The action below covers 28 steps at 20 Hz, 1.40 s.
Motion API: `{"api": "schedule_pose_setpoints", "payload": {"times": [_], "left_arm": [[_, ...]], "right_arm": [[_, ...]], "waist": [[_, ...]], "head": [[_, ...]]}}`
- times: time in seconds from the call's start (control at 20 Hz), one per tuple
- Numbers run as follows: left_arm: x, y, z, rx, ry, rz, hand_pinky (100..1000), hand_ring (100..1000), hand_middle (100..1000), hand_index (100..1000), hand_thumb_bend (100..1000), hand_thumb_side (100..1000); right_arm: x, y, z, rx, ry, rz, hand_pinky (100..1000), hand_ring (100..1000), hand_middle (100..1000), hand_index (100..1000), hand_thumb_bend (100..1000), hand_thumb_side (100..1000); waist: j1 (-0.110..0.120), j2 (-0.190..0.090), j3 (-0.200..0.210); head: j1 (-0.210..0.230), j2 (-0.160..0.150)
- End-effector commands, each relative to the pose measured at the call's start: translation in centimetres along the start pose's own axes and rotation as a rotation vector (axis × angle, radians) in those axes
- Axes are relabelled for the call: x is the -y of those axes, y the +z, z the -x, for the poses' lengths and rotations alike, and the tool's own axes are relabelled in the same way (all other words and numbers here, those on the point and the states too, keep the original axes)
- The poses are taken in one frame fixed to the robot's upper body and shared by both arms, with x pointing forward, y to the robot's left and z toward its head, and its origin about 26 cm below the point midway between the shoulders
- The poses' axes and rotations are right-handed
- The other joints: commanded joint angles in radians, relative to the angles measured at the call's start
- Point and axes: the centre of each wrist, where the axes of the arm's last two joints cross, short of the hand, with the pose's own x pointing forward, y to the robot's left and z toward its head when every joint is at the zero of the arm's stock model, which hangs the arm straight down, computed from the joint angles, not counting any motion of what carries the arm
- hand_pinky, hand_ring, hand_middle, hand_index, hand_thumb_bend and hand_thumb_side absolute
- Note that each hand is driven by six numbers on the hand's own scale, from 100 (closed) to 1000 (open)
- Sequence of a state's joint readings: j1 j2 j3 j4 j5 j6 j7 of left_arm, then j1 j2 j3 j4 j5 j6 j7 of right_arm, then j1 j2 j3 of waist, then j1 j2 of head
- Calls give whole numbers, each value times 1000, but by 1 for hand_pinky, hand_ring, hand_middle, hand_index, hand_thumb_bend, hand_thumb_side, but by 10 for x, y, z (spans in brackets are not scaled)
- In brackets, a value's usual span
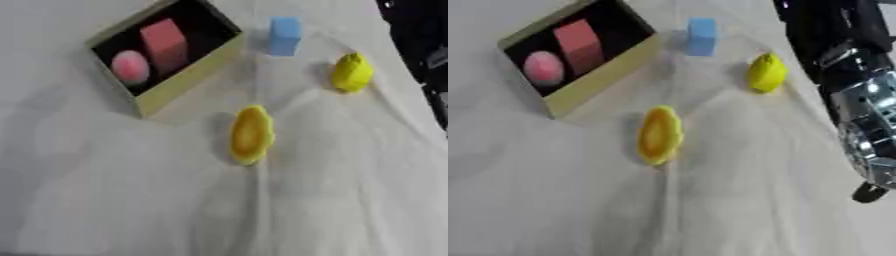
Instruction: Pick up objects on the table and place them in the box.
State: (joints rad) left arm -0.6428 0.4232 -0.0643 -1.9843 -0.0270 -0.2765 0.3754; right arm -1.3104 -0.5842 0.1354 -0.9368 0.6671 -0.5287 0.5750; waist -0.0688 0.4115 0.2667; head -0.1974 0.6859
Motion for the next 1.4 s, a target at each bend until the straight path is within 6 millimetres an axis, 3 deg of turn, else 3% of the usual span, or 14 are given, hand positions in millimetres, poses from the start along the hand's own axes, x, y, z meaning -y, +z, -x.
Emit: {"api": "schedule_pose_setpoints", "payload": {"times": [0.05,0.35,0.6,0.75,1.0,1.4], "left_arm": [[-5,-6,-5,30,-20,11,688,765,637,800,542,529],[-5,-9,-6,38,-19,10,688,765,640,800,540,529],[-5,-10,-7,44,-16,9,688,766,640,800,540,530],[-5,-11,-7,47,-15,8,687,766,640,800,539,531],[-5,-10,-7,45,-19,8,687,767,639,800,536,533],[-6,-10,-6,41,-23,12,685,767,639,799,533,537]], "right_arm": [[10,16,10,-42,32,6,892,909,810,888,434,351],[-4,20,16,-54,31,-42,896,914,817,891,438,326],[-12,23,20,-63,27,-71,901,919,827,895,439,324],[-16,24,21,-68,23,-86,903,923,833,898,441,323],[-21,26,24,-84,30,-116,906,931,848,903,452,313],[-30,25,26,-104,31,-161,907,936,857,906,455,317]], "waist": [[10,-26,-1],[16,-12,1],[17,-2,3],[16,2,5],[18,10,6],[21,21,6]], "head": [[5,-7],[9,-36],[2,-106],[-12,-133],[-26,-135],[-24,-114]]}}
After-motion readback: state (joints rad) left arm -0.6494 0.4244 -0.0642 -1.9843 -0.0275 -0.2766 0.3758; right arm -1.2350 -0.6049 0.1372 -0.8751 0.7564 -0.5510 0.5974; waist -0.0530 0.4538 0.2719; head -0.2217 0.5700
